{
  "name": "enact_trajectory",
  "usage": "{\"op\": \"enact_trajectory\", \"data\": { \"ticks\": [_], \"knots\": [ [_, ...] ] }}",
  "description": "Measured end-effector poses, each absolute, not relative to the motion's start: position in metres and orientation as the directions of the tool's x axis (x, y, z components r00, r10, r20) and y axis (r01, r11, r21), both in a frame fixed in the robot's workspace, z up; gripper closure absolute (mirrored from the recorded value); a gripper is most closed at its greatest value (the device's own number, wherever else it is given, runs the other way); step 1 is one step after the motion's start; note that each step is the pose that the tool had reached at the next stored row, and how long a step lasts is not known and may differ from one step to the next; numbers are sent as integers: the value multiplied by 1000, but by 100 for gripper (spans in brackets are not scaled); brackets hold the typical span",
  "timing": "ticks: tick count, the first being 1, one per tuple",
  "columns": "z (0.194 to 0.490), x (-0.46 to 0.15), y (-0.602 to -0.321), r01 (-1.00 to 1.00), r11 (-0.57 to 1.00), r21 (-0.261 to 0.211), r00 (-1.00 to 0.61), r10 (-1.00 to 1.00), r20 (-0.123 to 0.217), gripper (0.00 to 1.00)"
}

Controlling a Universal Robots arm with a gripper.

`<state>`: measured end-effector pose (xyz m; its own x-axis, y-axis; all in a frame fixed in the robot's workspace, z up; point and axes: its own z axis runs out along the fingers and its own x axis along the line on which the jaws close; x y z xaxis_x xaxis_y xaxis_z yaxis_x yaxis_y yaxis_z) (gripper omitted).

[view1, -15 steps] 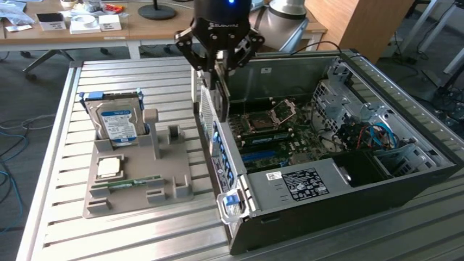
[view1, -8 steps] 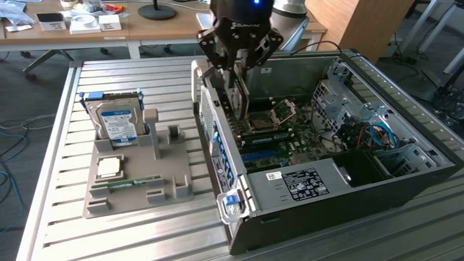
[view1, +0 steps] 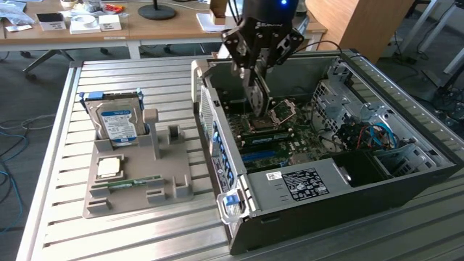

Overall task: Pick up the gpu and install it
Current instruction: 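Pick up the gpu and move the gpu toward the slot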

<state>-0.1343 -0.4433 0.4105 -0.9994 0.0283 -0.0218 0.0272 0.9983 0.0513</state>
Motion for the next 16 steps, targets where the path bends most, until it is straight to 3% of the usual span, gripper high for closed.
{"op": "enact_trajectory", "data": {
  "ticks": [16],
  "knots": [
    [411,-61,-443,27,998,53,-999,28,-22,73]
  ]
}}
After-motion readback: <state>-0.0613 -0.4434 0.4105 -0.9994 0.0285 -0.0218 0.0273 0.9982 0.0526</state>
